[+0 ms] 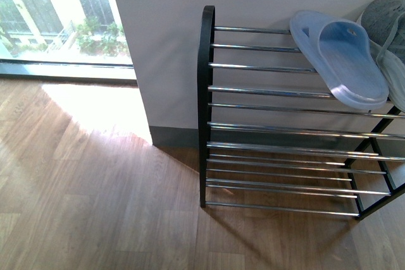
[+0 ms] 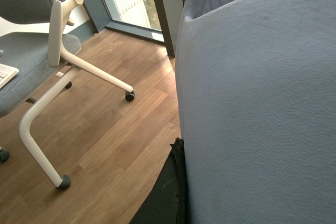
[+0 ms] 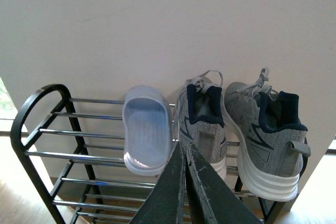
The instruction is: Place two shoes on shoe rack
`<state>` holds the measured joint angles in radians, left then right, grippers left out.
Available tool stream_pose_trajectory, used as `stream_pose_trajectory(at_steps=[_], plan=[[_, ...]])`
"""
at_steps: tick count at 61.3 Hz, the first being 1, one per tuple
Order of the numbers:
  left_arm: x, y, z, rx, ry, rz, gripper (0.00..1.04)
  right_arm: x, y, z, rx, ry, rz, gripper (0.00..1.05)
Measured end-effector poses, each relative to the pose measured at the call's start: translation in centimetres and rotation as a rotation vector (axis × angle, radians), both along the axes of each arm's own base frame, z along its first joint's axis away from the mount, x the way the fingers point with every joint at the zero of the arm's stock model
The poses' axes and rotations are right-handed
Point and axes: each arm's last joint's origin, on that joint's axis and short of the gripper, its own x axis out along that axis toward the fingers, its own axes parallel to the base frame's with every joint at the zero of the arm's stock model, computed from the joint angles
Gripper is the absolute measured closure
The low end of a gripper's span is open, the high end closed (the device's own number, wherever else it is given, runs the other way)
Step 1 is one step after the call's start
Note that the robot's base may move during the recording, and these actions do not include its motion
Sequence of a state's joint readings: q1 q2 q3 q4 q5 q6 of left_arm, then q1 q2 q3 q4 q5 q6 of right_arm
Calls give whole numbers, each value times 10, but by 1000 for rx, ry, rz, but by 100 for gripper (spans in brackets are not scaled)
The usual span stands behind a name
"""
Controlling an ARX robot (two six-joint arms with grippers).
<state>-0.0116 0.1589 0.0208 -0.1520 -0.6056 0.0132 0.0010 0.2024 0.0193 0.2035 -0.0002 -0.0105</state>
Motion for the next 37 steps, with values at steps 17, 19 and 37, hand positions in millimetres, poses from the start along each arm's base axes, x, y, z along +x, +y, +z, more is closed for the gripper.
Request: stream_pose_trajectory(at_steps=[17,19,37], plan=[[0,0,0,0,0,0,103,-13,0,-3,0,5,-1,103],[0,0,0,0,0,0,103,-13,0,-3,0,6,-2,103],[0,0,0,0,0,0,103,-13,0,-3,0,6,-1,75]])
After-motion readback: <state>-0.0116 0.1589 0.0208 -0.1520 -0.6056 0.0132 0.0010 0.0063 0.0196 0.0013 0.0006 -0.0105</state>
